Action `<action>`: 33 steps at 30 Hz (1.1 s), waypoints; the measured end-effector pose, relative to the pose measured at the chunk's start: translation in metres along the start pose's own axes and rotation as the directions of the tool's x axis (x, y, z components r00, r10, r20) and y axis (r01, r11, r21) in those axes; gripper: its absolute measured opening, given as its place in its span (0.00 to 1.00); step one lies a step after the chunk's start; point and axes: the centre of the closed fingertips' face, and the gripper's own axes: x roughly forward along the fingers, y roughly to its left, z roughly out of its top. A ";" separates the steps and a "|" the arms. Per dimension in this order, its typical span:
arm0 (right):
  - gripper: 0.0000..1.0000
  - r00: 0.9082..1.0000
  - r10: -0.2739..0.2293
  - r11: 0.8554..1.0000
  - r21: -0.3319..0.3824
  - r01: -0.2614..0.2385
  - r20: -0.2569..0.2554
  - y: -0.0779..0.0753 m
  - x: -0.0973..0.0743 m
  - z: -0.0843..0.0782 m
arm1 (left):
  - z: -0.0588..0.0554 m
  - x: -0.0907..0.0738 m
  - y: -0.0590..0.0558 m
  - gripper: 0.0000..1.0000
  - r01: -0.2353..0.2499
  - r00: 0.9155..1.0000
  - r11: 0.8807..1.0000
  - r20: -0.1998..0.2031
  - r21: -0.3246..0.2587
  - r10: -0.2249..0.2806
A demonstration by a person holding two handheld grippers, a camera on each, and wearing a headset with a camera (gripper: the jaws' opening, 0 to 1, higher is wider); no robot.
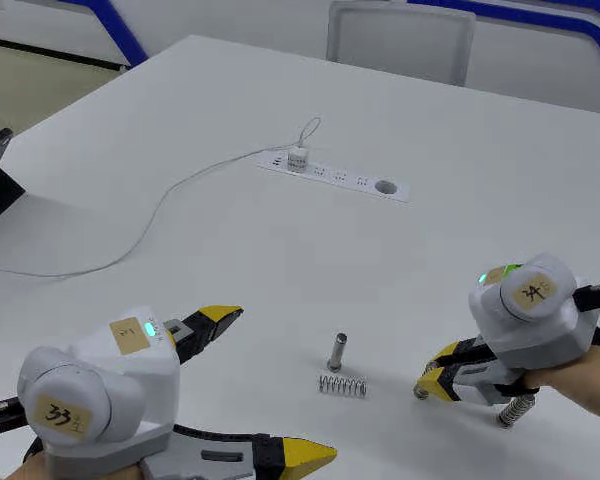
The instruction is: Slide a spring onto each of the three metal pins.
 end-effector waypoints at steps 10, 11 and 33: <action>0.19 1.000 -0.024 0.999 -0.029 0.024 0.010 -0.001 -0.006 0.001 | 0.001 -0.009 0.008 1.00 -0.026 1.000 1.000 -0.001 -0.002 0.026; 0.19 0.999 -0.027 0.999 -0.027 0.027 0.019 -0.001 -0.009 0.004 | 0.001 -0.009 0.008 0.99 -0.025 1.000 1.000 -0.004 0.000 0.025; 0.21 0.991 0.121 0.951 -0.293 -0.098 0.063 0.053 0.031 0.047 | 0.009 -0.003 0.009 0.98 -0.011 1.000 1.000 0.014 0.014 0.011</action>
